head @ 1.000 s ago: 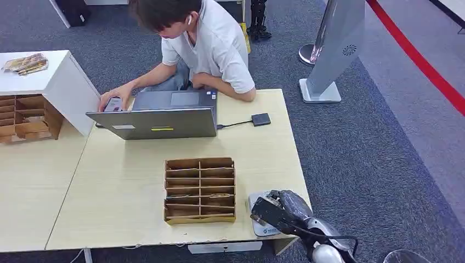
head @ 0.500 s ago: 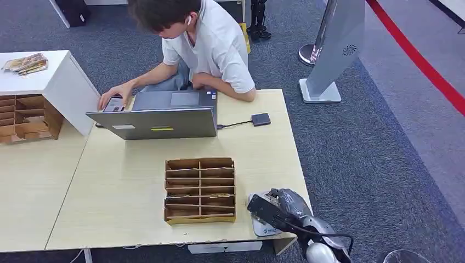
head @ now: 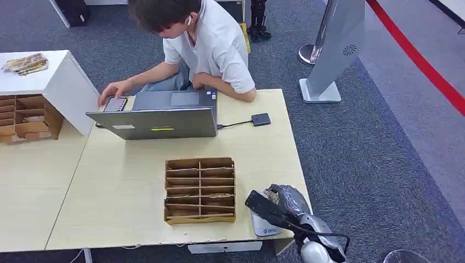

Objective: Pass the card to the sensor for recognition and then transmit it.

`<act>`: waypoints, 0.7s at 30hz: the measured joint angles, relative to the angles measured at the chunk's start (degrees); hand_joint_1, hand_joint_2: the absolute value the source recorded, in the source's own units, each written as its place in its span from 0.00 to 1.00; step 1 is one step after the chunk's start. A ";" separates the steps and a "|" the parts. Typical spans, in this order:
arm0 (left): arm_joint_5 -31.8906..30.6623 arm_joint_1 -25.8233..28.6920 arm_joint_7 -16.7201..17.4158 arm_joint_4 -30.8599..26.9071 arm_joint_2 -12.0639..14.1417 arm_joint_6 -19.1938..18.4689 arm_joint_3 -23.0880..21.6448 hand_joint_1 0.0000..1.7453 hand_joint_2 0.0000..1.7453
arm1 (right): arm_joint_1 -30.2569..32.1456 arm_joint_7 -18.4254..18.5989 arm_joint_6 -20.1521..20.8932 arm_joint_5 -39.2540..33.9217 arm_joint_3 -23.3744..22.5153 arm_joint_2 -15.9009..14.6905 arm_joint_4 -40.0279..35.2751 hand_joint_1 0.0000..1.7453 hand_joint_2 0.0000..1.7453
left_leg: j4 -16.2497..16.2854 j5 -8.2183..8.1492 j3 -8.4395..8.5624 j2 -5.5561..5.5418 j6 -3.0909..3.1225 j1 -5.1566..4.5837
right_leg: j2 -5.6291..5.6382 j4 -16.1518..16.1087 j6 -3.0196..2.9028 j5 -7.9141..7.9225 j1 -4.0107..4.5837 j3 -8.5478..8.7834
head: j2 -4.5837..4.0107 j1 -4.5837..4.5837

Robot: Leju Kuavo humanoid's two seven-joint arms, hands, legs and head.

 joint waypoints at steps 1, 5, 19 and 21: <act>0.00 0.09 0.24 -0.26 0.07 -0.02 0.00 0.00 0.00 | 0.01 -0.13 -0.74 0.46 -0.28 0.50 -0.02 1.00 1.00 | 0.00 0.00 0.00 0.00 0.00 0.00 | 0.00 0.00 0.00 0.00 0.00 0.00 | 0.00 0.00; -0.09 0.33 0.46 -0.83 0.15 -0.20 0.00 0.00 0.00 | 0.12 -0.57 -2.02 1.55 -1.47 1.80 -0.04 1.00 1.00 | 0.00 0.00 0.00 0.00 0.00 0.00 | 0.00 0.00 0.00 0.00 0.00 0.00 | 0.00 0.00; -0.54 1.01 1.03 -2.19 0.44 -0.64 0.00 0.00 0.00 | 0.65 -0.44 -2.30 3.63 -3.67 3.85 0.17 1.00 1.00 | 0.00 0.00 0.00 0.00 0.00 0.00 | 0.00 0.00 0.00 0.00 0.00 0.00 | 0.00 0.00; -0.55 1.03 1.03 -2.25 0.46 -0.64 0.00 0.00 0.00 | 0.76 -0.40 -2.30 3.76 -3.78 3.98 0.22 1.00 1.00 | 0.00 0.00 0.00 0.00 0.00 0.00 | 0.00 0.00 0.00 0.00 0.00 -0.01 | 0.00 0.00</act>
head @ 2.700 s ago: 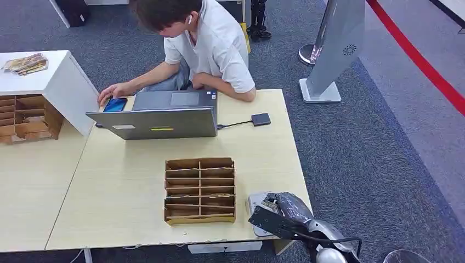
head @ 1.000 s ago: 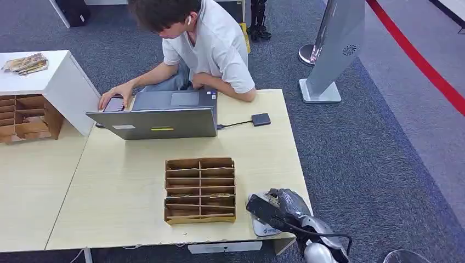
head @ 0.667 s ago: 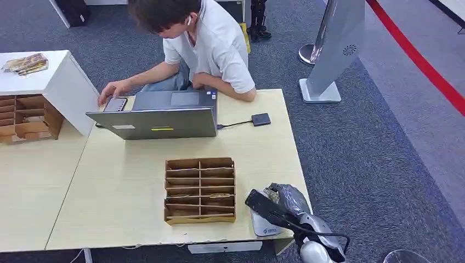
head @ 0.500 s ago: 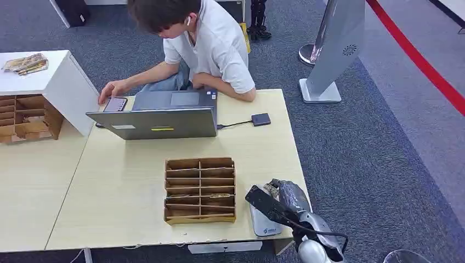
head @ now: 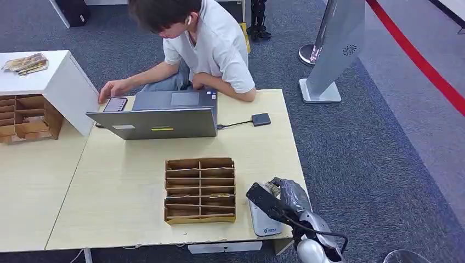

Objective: Pass the card to the sensor for recognition and then transmit it.

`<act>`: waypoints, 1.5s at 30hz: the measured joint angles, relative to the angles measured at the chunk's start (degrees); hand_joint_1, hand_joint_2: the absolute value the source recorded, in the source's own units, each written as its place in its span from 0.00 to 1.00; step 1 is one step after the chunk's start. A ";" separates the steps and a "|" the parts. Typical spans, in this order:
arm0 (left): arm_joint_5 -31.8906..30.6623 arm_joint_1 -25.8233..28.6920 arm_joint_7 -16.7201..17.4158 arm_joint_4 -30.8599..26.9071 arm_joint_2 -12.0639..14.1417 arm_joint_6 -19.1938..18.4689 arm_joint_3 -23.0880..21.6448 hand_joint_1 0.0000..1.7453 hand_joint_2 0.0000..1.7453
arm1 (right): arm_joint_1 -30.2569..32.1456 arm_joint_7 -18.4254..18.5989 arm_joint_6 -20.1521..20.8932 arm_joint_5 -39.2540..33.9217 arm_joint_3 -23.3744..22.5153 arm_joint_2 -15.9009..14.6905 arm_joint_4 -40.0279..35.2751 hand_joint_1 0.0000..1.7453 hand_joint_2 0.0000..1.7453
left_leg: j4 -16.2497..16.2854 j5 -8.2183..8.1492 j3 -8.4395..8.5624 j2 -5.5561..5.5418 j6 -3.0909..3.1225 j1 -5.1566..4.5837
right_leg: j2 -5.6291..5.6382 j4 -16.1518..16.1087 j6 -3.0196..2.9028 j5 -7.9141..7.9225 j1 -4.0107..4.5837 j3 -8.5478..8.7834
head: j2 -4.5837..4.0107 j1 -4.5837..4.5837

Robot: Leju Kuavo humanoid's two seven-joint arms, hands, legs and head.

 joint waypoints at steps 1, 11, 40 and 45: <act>-0.02 0.00 0.00 -0.02 0.00 0.00 0.00 0.00 0.00 | 0.02 0.11 0.00 0.02 -0.02 0.11 0.07 1.00 1.00 | 0.00 0.00 0.00 0.00 0.00 0.00 | 0.00 0.00 0.00 0.00 0.00 0.00 | 0.00 0.00; -0.79 0.17 0.35 -0.63 0.13 -0.24 0.02 0.00 0.00 | 0.14 0.52 0.00 0.85 -0.50 0.79 1.18 1.00 1.00 | 0.00 0.00 0.00 0.00 0.00 0.00 | 0.00 0.00 0.00 0.00 0.00 0.00 | 0.00 0.00; -2.27 1.00 0.68 -2.23 0.15 -1.09 0.15 0.00 0.00 | 0.93 -1.57 -2.36 3.06 -2.73 3.58 1.86 1.00 1.00 | 0.00 0.00 0.00 0.00 0.00 0.00 | 0.00 0.00 0.00 0.00 0.00 0.00 | 0.00 0.00; -2.93 1.40 0.68 -2.60 0.15 -1.40 0.50 0.00 0.00 | 1.13 -3.98 -4.79 4.42 -2.97 4.00 1.38 1.00 1.00 | 0.00 0.00 0.00 0.01 0.00 0.00 | 0.00 0.00 0.00 0.00 0.00 0.00 | 0.00 0.00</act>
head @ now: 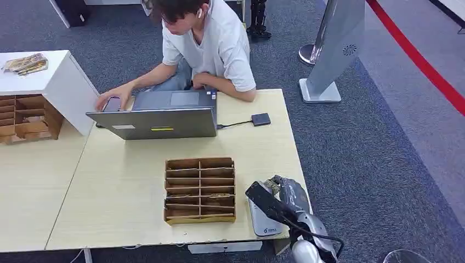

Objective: Pass the card to the sensor for recognition and then transmit it.

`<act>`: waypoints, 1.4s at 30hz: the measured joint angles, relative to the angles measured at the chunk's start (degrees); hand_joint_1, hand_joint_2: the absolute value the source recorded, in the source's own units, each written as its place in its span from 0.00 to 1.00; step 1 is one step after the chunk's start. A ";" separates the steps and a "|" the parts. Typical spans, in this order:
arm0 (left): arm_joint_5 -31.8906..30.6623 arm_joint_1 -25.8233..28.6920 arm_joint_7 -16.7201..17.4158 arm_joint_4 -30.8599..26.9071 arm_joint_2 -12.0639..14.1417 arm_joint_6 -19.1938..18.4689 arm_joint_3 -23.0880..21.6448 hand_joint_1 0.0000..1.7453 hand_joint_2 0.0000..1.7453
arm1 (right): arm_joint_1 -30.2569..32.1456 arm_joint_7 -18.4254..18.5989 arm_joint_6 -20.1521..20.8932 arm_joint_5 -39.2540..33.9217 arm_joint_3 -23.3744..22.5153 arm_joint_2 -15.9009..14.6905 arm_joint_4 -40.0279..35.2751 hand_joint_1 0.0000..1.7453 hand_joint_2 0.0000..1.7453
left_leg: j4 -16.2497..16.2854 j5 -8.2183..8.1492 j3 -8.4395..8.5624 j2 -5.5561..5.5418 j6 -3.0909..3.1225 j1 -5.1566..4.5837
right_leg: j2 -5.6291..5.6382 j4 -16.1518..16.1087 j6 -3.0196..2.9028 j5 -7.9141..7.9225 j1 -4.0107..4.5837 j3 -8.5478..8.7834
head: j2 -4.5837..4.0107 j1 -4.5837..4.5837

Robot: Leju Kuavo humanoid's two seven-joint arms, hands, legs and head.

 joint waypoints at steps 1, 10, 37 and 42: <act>-0.04 0.13 0.00 -0.17 0.00 -0.07 0.13 0.00 0.00 | 0.01 -0.39 -0.48 0.11 -0.02 0.13 -0.35 1.00 1.00 | 0.00 0.00 0.00 0.00 0.00 0.00 | 0.00 0.00 0.00 0.00 0.00 0.00 | 0.00 0.00; -0.68 1.54 0.02 -2.10 0.04 -0.74 1.77 0.00 0.00 | 0.96 -5.02 -6.05 1.51 -0.33 1.46 -7.01 1.00 1.00 | 0.00 0.00 0.00 0.00 0.00 0.00 | 0.00 0.00 0.00 0.00 0.00 -0.01 | 0.00 0.00; -4.37 2.74 -0.31 -4.20 -0.04 -2.64 4.92 0.00 0.00 | -0.03 -8.74 -10.44 6.29 -0.35 1.53 -21.94 1.00 1.00 | 0.00 0.00 -0.01 0.00 0.00 0.00 | 0.00 0.00 0.00 0.00 0.00 0.00 | 0.00 0.02; -5.18 2.45 -0.41 -4.22 -0.04 -3.08 4.92 0.00 0.00 | -1.76 -7.74 -8.81 6.53 -0.28 1.53 -21.86 1.00 1.00 | 0.00 0.00 -0.01 -0.01 0.00 0.00 | 0.00 0.00 0.00 0.00 0.00 0.00 | 0.00 0.00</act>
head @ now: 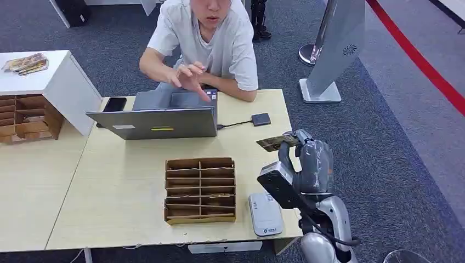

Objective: Pass the card to the sensor for recognition and then transmit it.

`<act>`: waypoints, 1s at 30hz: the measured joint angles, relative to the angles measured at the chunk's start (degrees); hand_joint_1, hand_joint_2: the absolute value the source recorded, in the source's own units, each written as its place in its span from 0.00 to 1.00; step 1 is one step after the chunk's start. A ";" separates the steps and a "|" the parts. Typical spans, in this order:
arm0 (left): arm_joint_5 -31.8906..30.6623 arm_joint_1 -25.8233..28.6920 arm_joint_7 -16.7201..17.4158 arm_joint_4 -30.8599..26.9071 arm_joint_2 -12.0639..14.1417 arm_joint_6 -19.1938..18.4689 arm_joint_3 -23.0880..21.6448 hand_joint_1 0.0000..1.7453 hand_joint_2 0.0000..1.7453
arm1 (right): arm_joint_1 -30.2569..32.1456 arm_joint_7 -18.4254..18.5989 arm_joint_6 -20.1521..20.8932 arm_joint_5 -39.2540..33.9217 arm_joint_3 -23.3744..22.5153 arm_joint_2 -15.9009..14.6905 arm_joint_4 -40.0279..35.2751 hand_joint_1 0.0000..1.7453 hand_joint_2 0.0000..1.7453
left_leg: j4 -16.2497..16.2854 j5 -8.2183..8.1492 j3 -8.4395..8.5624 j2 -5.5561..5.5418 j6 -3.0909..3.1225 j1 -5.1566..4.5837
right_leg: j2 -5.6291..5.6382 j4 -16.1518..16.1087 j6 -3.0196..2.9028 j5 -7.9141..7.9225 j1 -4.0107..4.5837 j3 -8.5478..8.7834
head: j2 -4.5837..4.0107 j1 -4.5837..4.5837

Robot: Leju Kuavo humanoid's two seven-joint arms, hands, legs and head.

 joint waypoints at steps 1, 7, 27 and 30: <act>-0.09 -0.07 -0.05 0.00 0.00 -0.15 0.00 0.00 0.00 | -0.35 0.04 0.24 -0.02 0.09 0.00 0.18 1.00 1.00 | 0.00 0.00 0.00 0.00 0.00 0.00 | 0.00 0.00 0.00 0.00 0.00 0.00 | 0.00 0.00; -0.92 -0.61 -0.11 0.00 -0.04 -0.85 0.00 0.00 0.00 | -2.58 0.63 1.27 0.02 0.89 0.02 1.60 1.00 1.00 | 0.00 0.00 0.00 0.00 0.00 0.00 | 0.00 0.01 0.00 0.00 0.00 0.00 | 0.00 0.00; -2.01 -2.45 -0.37 0.02 -0.39 -2.10 -0.11 0.00 0.00 | -10.35 3.98 3.19 -0.21 2.27 1.62 7.71 1.00 1.00 | 0.00 0.01 -0.01 -0.01 -0.01 0.00 | 0.00 0.02 0.00 0.00 0.00 0.00 | 0.00 0.02; -1.97 -2.58 -0.39 0.02 -0.46 -2.10 -0.11 0.00 0.00 | -10.35 3.91 3.02 -1.72 2.27 1.92 7.98 0.87 1.00 | 0.00 0.01 -0.01 -0.01 -0.01 0.00 | 0.00 0.02 0.00 0.00 0.00 0.00 | 0.00 0.00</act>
